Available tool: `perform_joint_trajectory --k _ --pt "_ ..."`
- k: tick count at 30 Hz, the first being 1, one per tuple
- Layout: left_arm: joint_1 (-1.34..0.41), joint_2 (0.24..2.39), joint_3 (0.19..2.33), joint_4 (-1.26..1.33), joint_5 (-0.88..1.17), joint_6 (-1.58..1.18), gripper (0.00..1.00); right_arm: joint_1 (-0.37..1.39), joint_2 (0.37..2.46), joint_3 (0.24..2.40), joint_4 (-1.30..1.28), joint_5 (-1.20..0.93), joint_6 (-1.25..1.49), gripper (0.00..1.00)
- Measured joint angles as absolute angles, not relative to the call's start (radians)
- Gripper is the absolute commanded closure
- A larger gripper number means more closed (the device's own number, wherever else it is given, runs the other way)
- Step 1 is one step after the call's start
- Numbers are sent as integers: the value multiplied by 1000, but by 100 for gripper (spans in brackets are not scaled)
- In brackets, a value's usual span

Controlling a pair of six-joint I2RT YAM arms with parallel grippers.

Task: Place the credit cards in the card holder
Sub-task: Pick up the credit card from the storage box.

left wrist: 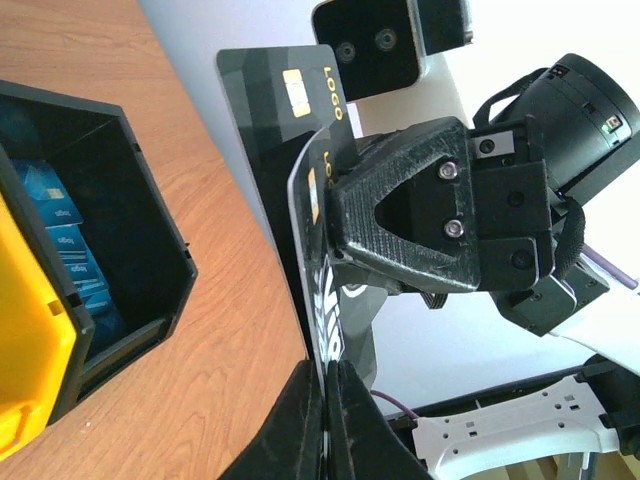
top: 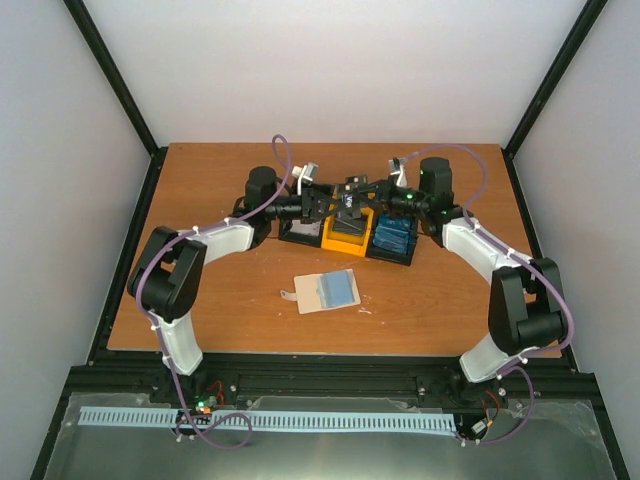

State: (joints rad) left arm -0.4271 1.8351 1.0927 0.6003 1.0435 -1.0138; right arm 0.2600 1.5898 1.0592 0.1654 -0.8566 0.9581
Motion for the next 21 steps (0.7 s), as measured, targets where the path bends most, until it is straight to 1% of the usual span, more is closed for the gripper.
perform_joint_trajectory --k 8,21 --pt "-438 1797 1093 615 1028 -1051 99 249 1551 1044 214 -880 1056 97" --pt "-402 1872 1108 844 1098 -1366 99 244 1592 1042 339 -912 1055 97"
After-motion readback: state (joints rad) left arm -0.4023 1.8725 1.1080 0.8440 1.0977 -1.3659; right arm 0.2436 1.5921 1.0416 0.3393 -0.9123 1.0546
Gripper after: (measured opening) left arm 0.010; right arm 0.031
